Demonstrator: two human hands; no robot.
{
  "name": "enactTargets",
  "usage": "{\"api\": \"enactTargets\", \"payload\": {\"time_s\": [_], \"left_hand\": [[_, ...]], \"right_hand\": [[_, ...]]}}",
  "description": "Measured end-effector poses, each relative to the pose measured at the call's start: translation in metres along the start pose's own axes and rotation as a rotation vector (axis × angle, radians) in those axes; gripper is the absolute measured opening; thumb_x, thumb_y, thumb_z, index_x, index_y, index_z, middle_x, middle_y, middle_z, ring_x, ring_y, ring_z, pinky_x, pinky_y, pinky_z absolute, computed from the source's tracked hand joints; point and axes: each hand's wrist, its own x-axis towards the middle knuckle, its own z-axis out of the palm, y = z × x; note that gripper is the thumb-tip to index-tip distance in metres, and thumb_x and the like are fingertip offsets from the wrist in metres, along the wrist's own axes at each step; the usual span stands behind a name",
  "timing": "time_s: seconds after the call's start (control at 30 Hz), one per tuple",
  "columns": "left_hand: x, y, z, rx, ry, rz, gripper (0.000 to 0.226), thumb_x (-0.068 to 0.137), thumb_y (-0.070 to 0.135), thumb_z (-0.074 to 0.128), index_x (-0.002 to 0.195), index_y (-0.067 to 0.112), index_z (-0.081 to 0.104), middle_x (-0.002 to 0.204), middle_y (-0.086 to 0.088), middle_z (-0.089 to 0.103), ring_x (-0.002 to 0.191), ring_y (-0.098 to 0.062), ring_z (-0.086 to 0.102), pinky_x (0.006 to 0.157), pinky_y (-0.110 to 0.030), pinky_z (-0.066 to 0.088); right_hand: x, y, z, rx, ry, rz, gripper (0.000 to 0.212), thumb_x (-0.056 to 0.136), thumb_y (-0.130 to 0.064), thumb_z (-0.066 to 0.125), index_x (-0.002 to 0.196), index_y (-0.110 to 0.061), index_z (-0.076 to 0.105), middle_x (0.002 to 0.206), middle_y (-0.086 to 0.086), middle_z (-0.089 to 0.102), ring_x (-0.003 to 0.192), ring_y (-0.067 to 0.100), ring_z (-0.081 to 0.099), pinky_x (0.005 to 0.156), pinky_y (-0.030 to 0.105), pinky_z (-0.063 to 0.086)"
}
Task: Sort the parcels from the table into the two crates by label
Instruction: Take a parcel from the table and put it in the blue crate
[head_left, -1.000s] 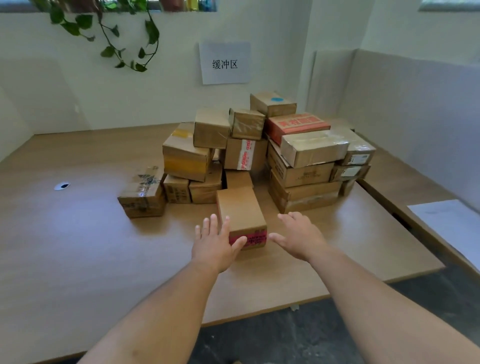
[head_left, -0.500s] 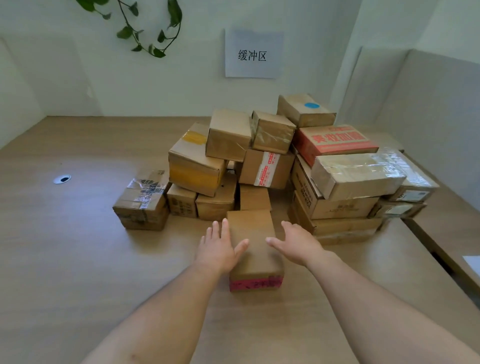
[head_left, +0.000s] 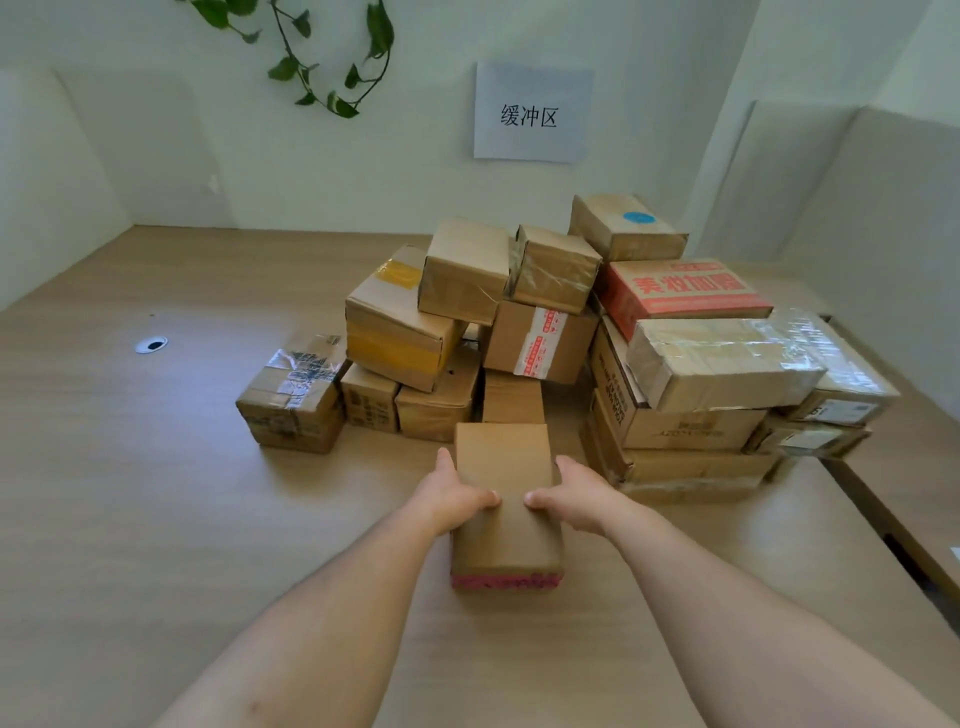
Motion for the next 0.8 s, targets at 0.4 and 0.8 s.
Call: {"api": "enactTargets", "payload": {"time_s": [0.4, 0.8], "left_hand": [[-0.072, 0.006, 0.012, -0.263, 0.083, 0.000, 0.130, 0.046, 0.102, 0.039, 0.151, 0.026, 0.028, 0.150, -0.007, 0.038, 0.131, -0.033, 0.044, 0.093, -0.052, 0.046], [-0.151, -0.044, -0.004, -0.381, 0.272, 0.009, 0.041, 0.096, 0.037, 0.056, 0.131, 0.017, 0.047, 0.113, -0.006, 0.060, 0.107, -0.026, 0.060, 0.088, -0.042, 0.054]], "right_hand": [[-0.061, 0.021, -0.010, 0.390, -0.063, -0.101, 0.079, 0.087, -0.064, 0.053, 0.150, -0.026, 0.024, 0.148, 0.003, 0.039, 0.133, 0.029, 0.041, 0.106, 0.052, 0.039], [-0.095, 0.007, 0.013, 0.351, -0.033, -0.260, 0.031, 0.100, -0.042, 0.045, 0.113, -0.014, 0.053, 0.106, 0.003, 0.059, 0.090, 0.013, 0.055, 0.084, 0.036, 0.052]]}}
